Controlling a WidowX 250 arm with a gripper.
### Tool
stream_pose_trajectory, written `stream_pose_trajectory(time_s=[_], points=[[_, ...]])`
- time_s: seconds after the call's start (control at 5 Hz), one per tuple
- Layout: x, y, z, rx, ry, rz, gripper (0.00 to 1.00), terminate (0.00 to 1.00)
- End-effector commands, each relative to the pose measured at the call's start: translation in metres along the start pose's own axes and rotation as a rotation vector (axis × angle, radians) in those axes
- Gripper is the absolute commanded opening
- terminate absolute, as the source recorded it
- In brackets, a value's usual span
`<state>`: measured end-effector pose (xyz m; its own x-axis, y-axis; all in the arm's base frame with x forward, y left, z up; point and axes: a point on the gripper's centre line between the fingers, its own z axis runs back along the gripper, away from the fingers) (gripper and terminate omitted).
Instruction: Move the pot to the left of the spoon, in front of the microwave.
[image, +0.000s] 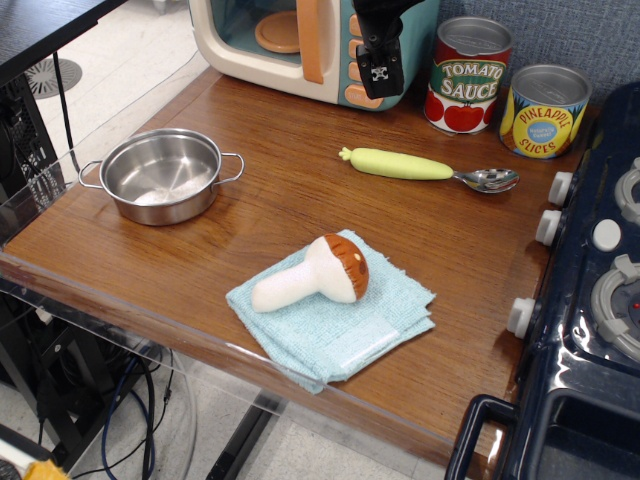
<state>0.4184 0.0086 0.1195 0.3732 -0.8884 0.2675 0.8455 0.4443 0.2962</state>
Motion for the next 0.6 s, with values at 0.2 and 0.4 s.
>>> stream_pose_trajectory(time_s=[0.2, 0.4], points=[[-0.006, -0.003, 0.011, -0.013, 0.006, 0.059, 1.0, 0.0], [-0.012, -0.009, 0.02, -0.047, 0.024, 0.036, 1.0, 0.0]])
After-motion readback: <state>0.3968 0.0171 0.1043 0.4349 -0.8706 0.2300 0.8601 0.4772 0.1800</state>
